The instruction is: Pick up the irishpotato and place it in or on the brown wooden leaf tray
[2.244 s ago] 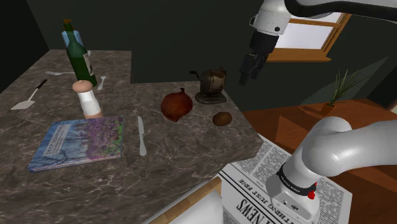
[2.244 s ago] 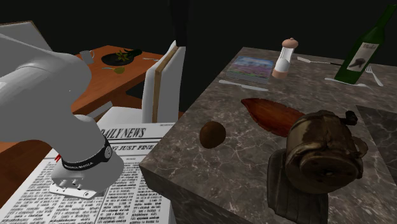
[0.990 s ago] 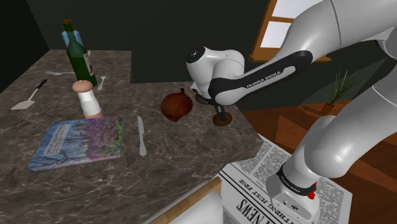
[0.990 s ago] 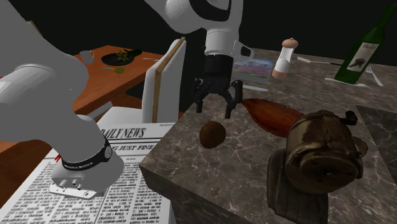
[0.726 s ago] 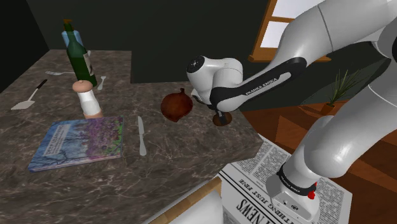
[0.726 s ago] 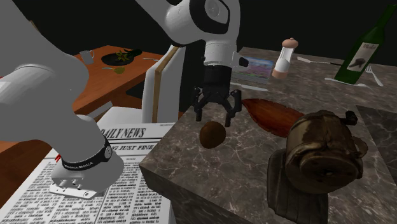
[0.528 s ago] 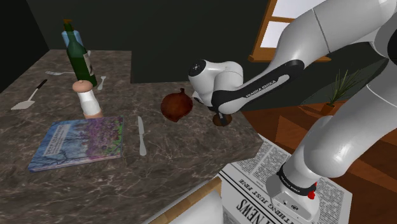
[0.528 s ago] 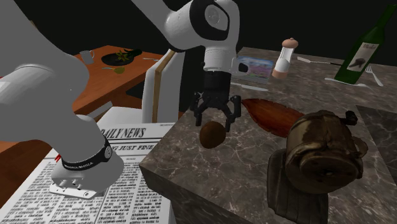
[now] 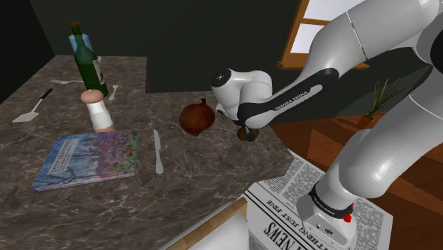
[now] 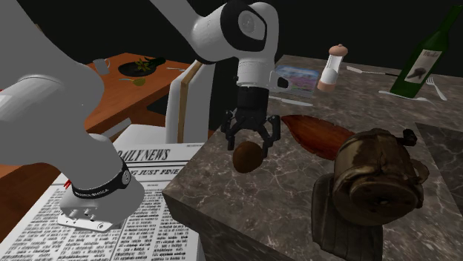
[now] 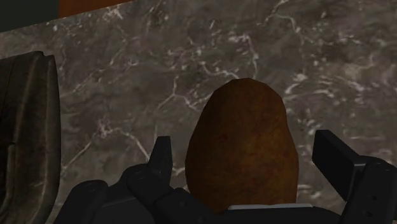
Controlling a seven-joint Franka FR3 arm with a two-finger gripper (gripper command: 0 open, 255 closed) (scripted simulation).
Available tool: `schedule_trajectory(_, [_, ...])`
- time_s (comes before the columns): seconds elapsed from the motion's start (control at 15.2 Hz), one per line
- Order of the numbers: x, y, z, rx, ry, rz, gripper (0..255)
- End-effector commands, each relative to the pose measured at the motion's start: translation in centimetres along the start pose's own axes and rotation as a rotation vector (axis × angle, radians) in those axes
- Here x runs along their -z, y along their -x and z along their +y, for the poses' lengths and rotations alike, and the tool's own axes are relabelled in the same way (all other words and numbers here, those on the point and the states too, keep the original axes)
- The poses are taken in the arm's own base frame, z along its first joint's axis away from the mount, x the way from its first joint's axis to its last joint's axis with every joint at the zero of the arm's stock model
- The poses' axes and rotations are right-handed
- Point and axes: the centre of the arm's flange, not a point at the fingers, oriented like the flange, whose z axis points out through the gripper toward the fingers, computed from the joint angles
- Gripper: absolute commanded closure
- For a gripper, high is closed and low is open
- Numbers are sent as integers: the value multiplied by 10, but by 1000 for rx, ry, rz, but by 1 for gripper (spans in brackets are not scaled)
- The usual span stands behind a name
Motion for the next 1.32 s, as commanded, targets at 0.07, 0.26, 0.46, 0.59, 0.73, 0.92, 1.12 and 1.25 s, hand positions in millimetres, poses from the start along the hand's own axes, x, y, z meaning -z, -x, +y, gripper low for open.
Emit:
schedule_trajectory(0.07, [0, 0, 0, 0, 0, 0, 255])
schedule_trajectory(0.26, [0, 0, 0, 0, 0, 0, 255])
schedule_trajectory(0.46, [0, 0, 0, 0, 0, 0, 255])
schedule_trajectory(0.59, [0, 0, 0, 0, 0, 0, 255])
schedule_trajectory(0.73, [9, 6, 2, 0, 0, 0, 255])
schedule_trajectory(0.92, [22, 14, 5, 0, 0, 0, 255])
schedule_trajectory(1.12, [35, 22, 9, 0, 0, 0, 255])
schedule_trajectory(1.25, [44, 28, 11, 0, 0, 0, 255])
